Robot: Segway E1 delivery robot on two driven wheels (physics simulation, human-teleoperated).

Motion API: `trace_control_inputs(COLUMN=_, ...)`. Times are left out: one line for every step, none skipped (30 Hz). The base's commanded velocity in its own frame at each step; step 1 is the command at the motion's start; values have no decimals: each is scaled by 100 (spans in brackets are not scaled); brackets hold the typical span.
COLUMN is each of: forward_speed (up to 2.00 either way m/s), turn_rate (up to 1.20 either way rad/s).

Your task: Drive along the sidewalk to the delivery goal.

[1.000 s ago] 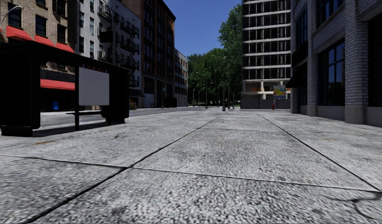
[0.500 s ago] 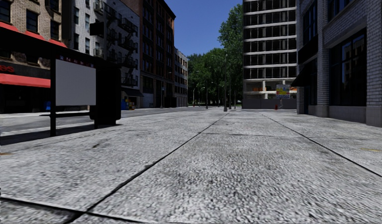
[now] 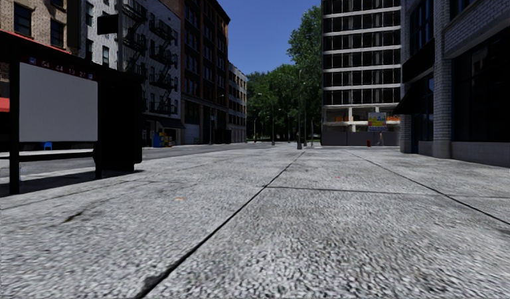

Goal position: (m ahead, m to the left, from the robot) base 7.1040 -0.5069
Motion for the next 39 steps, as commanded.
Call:
trace_control_inputs(forward_speed=200, turn_rate=-28)
trace_control_inputs(forward_speed=200, turn_rate=-28)
trace_control_inputs(forward_speed=200, turn_rate=-28)
trace_control_inputs(forward_speed=200, turn_rate=-28)
trace_control_inputs(forward_speed=200, turn_rate=-28)
trace_control_inputs(forward_speed=200, turn_rate=-28)
trace_control_inputs(forward_speed=200, turn_rate=-28)
trace_control_inputs(forward_speed=200, turn_rate=-28)
trace_control_inputs(forward_speed=200, turn_rate=-28)
trace_control_inputs(forward_speed=200, turn_rate=-28)
trace_control_inputs(forward_speed=200, turn_rate=-28)
trace_control_inputs(forward_speed=200, turn_rate=-28)
trace_control_inputs(forward_speed=200, turn_rate=-28)
trace_control_inputs(forward_speed=200, turn_rate=-28)
trace_control_inputs(forward_speed=200, turn_rate=-28)
trace_control_inputs(forward_speed=200, turn_rate=-28)
trace_control_inputs(forward_speed=200, turn_rate=-28)
trace_control_inputs(forward_speed=200, turn_rate=-28)
trace_control_inputs(forward_speed=200, turn_rate=-28)
trace_control_inputs(forward_speed=200, turn_rate=-28)
trace_control_inputs(forward_speed=200, turn_rate=-28)
trace_control_inputs(forward_speed=200, turn_rate=-28)
trace_control_inputs(forward_speed=200, turn_rate=-28)
trace_control_inputs(forward_speed=200, turn_rate=-28)
trace_control_inputs(forward_speed=200, turn_rate=-28)
trace_control_inputs(forward_speed=200, turn_rate=-28)
trace_control_inputs(forward_speed=200, turn_rate=-28)
trace_control_inputs(forward_speed=200, turn_rate=-28)
trace_control_inputs(forward_speed=200, turn_rate=-28)
trace_control_inputs(forward_speed=200, turn_rate=-28)
trace_control_inputs(forward_speed=200, turn_rate=-28)
trace_control_inputs(forward_speed=200, turn_rate=-28)
trace_control_inputs(forward_speed=200, turn_rate=-28)
trace_control_inputs(forward_speed=200, turn_rate=-28)
trace_control_inputs(forward_speed=200, turn_rate=-28)
trace_control_inputs(forward_speed=200, turn_rate=-28)
trace_control_inputs(forward_speed=200, turn_rate=-28)
trace_control_inputs(forward_speed=200, turn_rate=-28)
trace_control_inputs(forward_speed=200, turn_rate=-25)
